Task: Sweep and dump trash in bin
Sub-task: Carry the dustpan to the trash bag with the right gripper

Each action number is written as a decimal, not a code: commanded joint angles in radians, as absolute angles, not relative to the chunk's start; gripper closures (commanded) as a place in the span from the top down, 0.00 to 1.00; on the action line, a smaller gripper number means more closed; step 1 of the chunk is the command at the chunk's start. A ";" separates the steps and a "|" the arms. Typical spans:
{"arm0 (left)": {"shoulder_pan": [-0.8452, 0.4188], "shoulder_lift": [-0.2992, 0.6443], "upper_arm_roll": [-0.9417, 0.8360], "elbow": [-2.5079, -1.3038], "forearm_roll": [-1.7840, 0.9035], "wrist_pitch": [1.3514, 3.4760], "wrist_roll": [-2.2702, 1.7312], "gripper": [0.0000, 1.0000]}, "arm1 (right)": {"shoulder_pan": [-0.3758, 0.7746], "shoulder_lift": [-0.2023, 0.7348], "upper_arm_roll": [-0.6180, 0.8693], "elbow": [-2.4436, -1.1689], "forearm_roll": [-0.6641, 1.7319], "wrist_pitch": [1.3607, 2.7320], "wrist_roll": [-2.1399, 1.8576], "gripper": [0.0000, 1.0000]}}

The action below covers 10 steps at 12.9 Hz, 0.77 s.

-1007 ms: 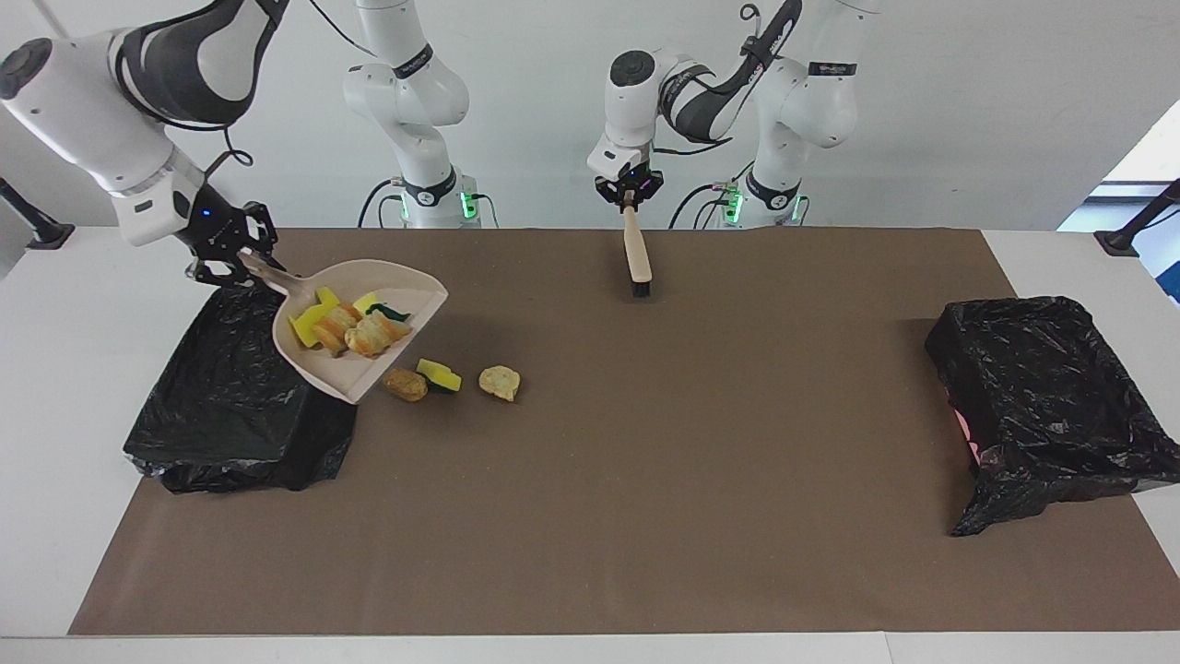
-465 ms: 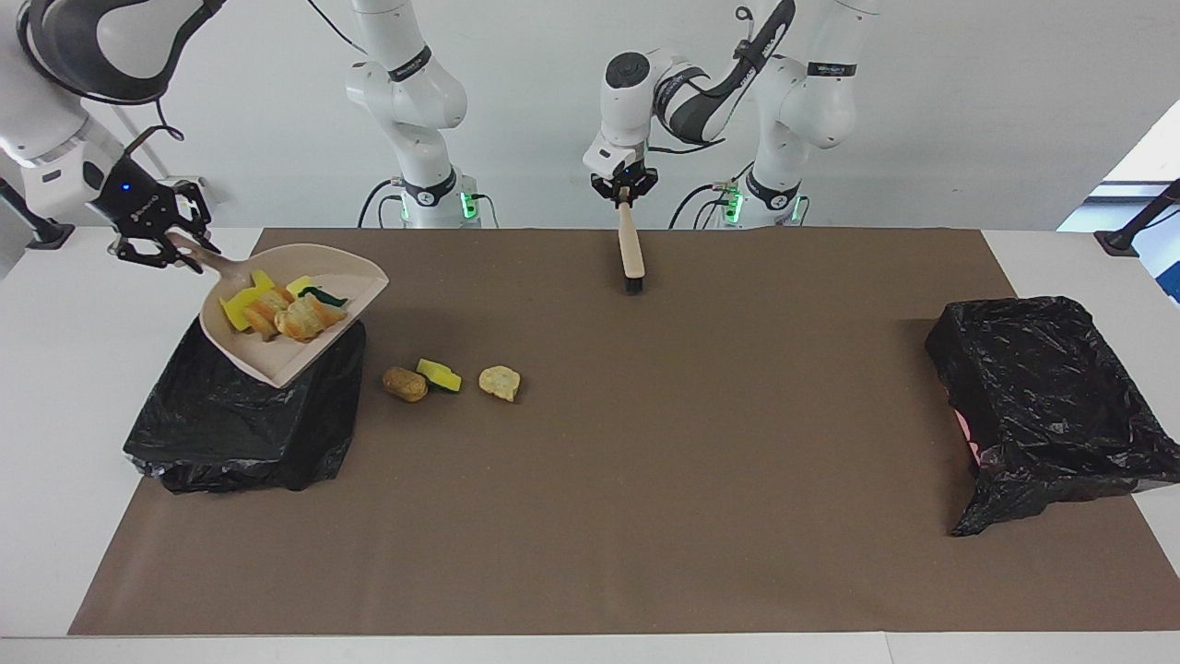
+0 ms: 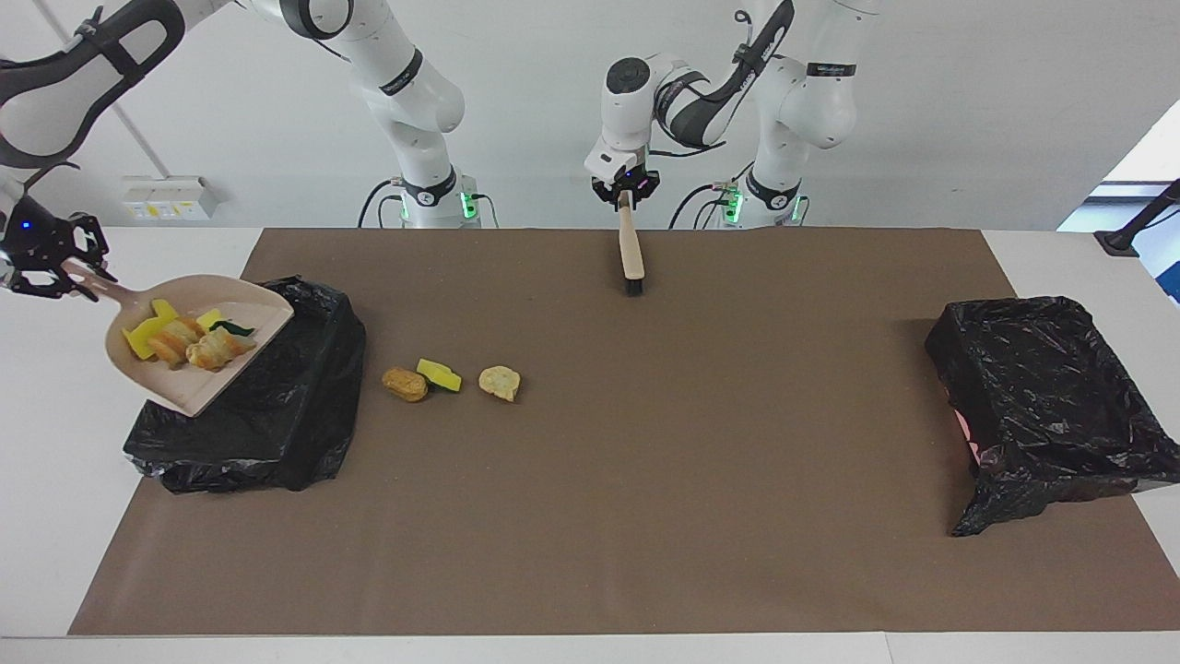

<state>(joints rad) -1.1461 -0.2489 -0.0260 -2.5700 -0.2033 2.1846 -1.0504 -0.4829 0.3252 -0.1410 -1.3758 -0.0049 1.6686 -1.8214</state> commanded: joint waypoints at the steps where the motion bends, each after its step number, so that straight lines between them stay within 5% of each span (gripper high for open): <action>1: -1.114 -0.229 -0.014 -2.565 -0.218 2.195 -1.005 1.00 | -0.494 0.341 -0.127 -1.347 -0.069 1.718 -1.912 0.00; 10: -0.619 -0.017 -0.009 -2.160 0.060 2.134 -0.556 1.00 | -0.477 0.328 -0.114 -1.404 -0.150 1.833 -2.282 0.00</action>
<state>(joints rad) -0.7176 -0.0724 0.0025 -2.2760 0.0177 2.1671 -0.6512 -0.4759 0.3357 -0.1246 -1.3868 -0.1099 1.8159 -2.2364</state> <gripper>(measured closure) 0.000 0.674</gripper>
